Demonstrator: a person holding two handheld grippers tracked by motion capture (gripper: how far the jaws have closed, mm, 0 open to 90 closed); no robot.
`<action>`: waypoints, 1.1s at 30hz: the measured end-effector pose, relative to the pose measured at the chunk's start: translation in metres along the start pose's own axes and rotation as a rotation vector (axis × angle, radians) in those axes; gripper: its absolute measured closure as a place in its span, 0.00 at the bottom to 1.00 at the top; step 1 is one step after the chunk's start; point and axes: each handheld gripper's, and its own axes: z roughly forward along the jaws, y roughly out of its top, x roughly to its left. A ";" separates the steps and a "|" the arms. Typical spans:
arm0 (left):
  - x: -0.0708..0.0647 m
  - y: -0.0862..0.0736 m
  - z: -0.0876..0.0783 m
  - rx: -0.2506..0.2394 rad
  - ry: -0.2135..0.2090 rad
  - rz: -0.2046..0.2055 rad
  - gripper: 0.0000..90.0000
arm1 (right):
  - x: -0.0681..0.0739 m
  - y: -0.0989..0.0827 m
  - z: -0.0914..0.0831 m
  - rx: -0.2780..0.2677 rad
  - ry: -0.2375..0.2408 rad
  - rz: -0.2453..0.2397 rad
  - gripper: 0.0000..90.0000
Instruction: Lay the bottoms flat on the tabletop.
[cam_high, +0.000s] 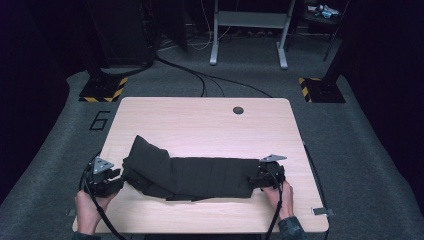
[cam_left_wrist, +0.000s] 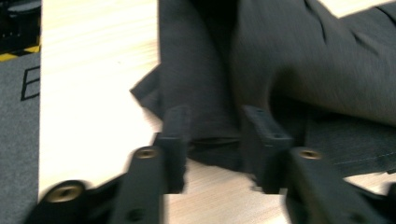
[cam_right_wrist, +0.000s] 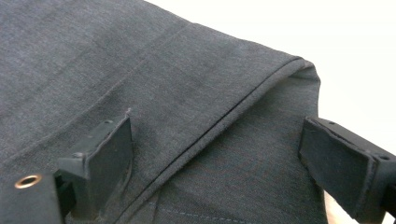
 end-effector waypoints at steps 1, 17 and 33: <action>0.001 0.003 -0.003 -0.013 0.012 -0.007 0.59 | -0.003 -0.001 -0.001 0.004 -0.008 0.003 0.11; -0.032 0.074 0.026 -0.068 -0.071 0.084 0.23 | 0.021 0.019 -0.013 -0.051 0.053 -0.006 0.08; -0.015 0.016 0.064 0.102 -0.083 0.026 0.21 | 0.017 0.009 0.001 0.004 0.020 -0.018 0.07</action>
